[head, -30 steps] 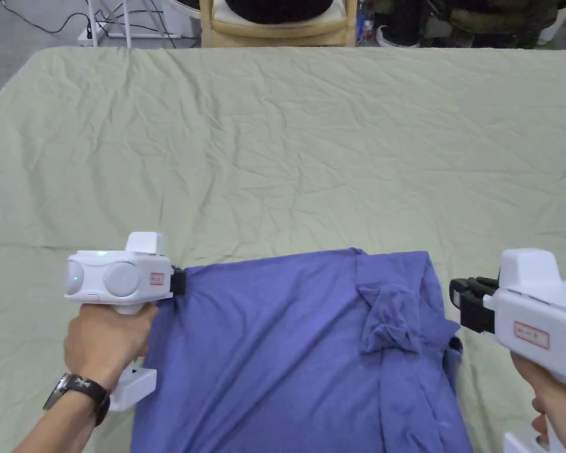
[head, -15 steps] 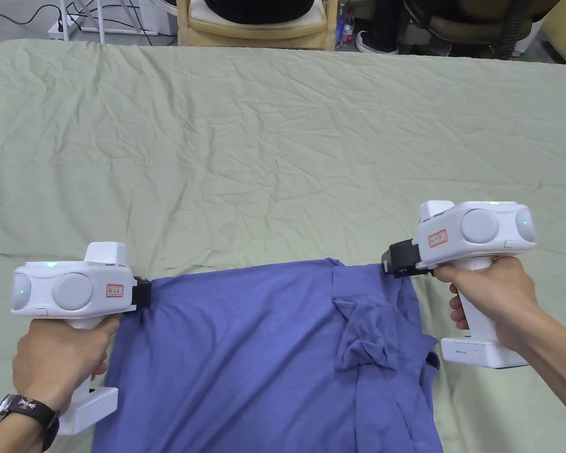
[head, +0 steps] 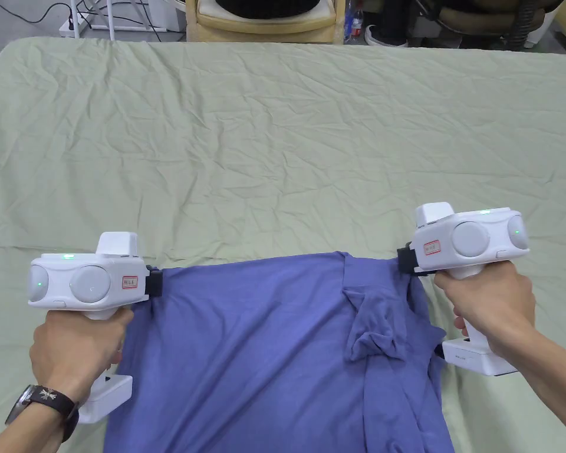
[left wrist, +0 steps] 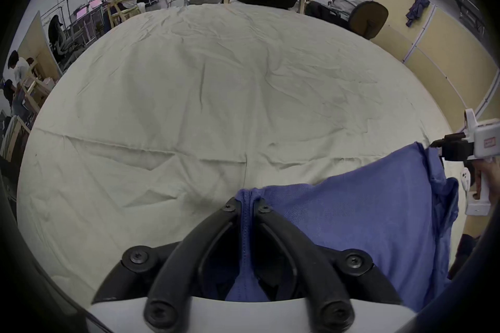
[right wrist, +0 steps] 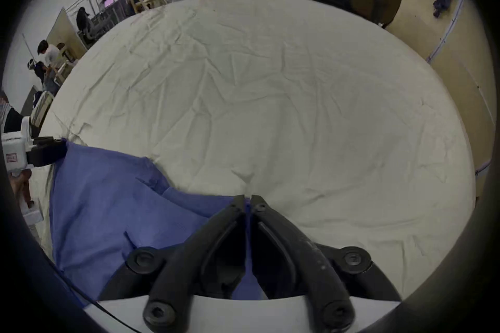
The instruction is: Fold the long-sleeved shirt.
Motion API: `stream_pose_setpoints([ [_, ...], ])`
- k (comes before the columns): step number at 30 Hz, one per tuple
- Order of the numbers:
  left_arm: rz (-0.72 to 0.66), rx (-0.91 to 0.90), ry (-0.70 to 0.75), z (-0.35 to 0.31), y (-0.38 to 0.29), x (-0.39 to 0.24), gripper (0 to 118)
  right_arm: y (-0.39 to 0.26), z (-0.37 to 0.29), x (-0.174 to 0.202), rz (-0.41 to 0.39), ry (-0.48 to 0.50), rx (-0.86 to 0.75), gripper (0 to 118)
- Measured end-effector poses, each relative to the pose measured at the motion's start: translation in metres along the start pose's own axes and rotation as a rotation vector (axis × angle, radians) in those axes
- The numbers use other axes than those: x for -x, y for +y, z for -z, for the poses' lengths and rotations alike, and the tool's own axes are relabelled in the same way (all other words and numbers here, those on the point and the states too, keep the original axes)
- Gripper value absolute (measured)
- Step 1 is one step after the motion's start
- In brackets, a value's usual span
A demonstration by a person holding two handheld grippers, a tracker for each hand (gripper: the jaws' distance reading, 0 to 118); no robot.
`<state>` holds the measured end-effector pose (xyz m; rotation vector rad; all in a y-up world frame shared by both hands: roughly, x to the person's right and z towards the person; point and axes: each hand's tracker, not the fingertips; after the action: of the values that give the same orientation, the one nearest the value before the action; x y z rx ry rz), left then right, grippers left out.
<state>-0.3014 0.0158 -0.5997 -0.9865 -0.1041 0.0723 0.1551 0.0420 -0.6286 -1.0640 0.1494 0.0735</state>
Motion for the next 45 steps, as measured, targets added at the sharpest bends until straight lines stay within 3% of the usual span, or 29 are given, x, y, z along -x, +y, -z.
stream_pose_setpoints([
  [7, 0.022, -0.105, -0.006, -0.049, 0.024, -0.003, 6, 0.009, -0.047, -0.016, 0.003, -0.003, -0.142, 2],
  [12, 0.049, -0.129, -0.008, -0.079, 0.021, -0.006, 6, -0.001, -0.086, -0.003, -0.013, 0.018, -0.197, 2],
  [18, 0.054, -0.171, -0.007, -0.126, -0.004, -0.006, 6, -0.031, -0.141, 0.008, -0.001, 0.054, -0.263, 2],
  [26, 0.079, -0.205, -0.021, -0.193, -0.065, -0.004, 6, -0.105, -0.209, 0.033, -0.068, 0.072, -0.340, 2],
  [38, 0.057, -0.157, -0.040, -0.240, -0.174, 0.002, 6, -0.235, -0.238, 0.050, -0.089, 0.112, -0.292, 2],
  [45, 0.031, -0.108, -0.019, -0.251, -0.215, 0.009, 6, -0.278, -0.249, 0.058, -0.075, 0.127, -0.238, 2],
])
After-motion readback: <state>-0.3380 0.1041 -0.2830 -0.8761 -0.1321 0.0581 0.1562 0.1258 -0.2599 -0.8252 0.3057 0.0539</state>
